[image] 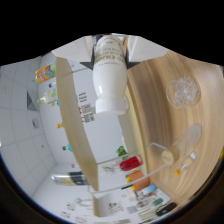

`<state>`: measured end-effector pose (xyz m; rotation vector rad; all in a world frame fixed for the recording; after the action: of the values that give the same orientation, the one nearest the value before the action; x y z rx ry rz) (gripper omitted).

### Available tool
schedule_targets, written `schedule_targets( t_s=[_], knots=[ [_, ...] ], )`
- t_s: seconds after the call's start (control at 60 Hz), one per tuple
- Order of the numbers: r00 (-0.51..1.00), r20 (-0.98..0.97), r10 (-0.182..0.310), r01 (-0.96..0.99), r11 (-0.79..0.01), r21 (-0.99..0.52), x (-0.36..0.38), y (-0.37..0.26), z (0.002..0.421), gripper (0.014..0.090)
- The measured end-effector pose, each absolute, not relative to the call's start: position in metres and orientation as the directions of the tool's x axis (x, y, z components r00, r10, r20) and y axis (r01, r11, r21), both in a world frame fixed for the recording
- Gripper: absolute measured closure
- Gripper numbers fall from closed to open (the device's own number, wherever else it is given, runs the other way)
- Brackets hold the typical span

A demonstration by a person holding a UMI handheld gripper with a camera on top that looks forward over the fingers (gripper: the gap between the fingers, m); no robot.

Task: Make me a cup of Mount Fuji.

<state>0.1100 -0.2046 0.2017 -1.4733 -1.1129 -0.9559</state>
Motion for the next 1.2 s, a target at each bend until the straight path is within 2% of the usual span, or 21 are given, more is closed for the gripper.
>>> schedule_targets(
  t_s=[0.05,0.167,0.3,0.433,0.633,0.9,0.983,1.2],
  knots=[
    [0.436,0.891,0.128,0.9,-0.056,-0.432,0.109,-0.21,0.219,0.0562],
    [0.742,0.661,0.114,0.668,-0.041,-0.743,0.108,-0.221,0.233,0.0561],
    [0.951,0.295,0.096,0.307,-0.155,-0.939,0.123,-0.221,0.2,0.0561],
    [0.995,0.082,0.055,0.094,-0.265,-0.96,0.14,-0.215,0.146,0.0561],
    [0.999,-0.016,0.041,0.0,-0.369,-0.929,0.149,-0.205,0.079,0.0561],
    [0.997,-0.045,0.056,-0.018,-0.419,-0.908,0.146,-0.204,0.05,0.0554],
    [0.998,-0.03,0.056,-0.004,-0.411,-0.912,0.146,-0.208,0.05,0.0548],
    [1.0,-0.029,0.008,-0.023,-0.434,-0.9,0.151,-0.223,0.048,0.0525]
  ],
)
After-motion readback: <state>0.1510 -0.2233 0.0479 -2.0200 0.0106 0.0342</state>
